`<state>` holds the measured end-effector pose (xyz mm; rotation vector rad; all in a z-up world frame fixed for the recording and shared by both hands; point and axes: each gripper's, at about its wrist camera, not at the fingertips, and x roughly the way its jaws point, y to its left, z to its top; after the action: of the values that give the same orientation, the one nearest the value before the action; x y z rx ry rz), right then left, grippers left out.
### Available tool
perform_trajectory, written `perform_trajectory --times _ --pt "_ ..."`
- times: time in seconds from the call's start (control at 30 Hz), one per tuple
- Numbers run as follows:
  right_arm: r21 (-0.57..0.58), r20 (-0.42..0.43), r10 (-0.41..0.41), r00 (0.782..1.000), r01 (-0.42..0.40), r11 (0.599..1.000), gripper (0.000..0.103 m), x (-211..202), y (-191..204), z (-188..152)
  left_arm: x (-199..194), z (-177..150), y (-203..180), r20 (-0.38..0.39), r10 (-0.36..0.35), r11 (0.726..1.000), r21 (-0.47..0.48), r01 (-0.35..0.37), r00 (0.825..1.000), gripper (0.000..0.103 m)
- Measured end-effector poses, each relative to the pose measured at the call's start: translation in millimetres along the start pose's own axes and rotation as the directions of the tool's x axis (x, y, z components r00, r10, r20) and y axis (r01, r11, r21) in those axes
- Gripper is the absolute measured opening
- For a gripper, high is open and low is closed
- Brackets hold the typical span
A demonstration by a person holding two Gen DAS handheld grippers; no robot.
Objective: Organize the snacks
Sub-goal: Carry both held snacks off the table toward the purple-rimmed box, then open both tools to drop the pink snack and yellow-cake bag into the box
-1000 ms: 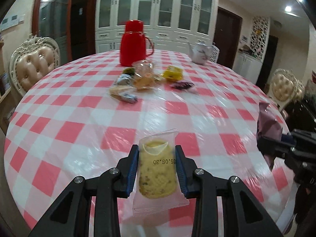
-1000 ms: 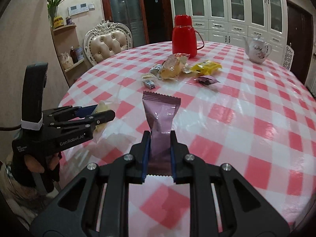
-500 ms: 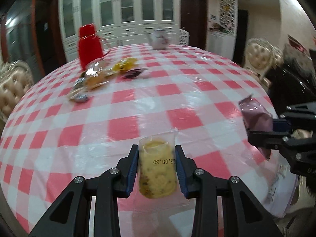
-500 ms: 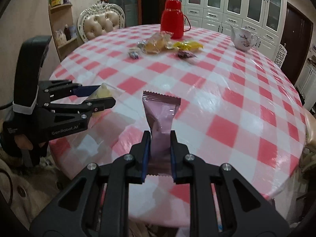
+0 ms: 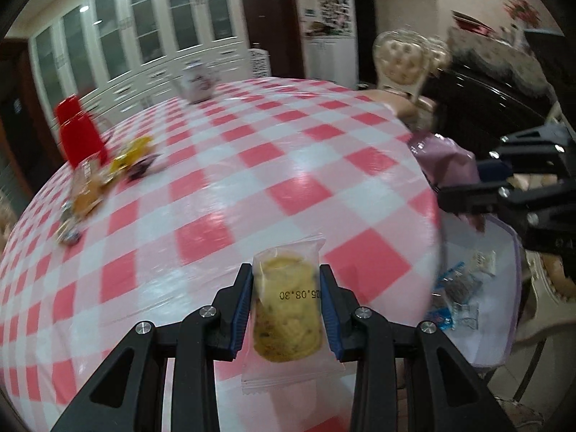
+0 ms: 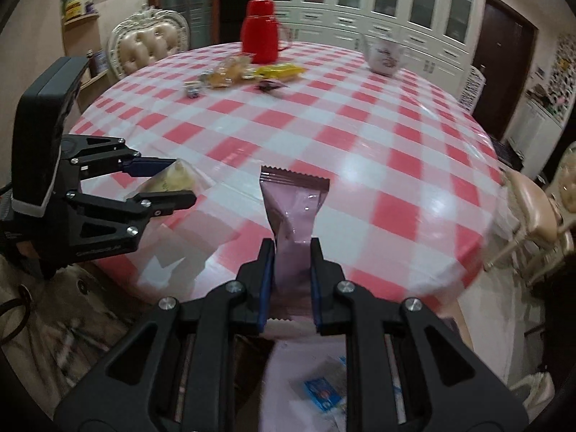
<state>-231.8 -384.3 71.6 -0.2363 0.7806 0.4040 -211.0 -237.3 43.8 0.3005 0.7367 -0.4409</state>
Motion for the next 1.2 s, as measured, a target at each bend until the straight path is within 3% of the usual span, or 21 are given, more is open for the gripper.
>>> perform_trajectory --times 0.23,0.47,0.67,1.0,1.2 --pt "0.004 -0.042 -0.067 0.997 0.067 0.998 0.022 -7 -32 -20 15 9 -44 -0.059 -0.119 0.988 0.09 0.124 0.991 0.037" --pt "-0.02 -0.115 -0.148 0.982 0.147 0.989 0.022 -12 -64 -49 28 15 -93 -0.104 -0.21 0.955 0.19 0.227 0.972 0.037" --pt "-0.027 -0.187 -0.197 0.962 0.195 0.98 0.022 -7 -86 -76 35 19 -126 -0.119 -0.257 0.921 0.27 0.281 0.959 0.037" --pt "-0.002 -0.273 -0.207 0.939 0.215 0.977 0.022 -5 -112 -115 61 25 -175 -0.186 -0.304 0.878 0.327 0.35 0.934 0.037" --pt "-0.003 -0.319 -0.207 0.925 0.217 0.976 0.022 -7 -121 -130 74 22 -190 -0.225 -0.324 0.865 0.323 0.384 0.919 0.037"
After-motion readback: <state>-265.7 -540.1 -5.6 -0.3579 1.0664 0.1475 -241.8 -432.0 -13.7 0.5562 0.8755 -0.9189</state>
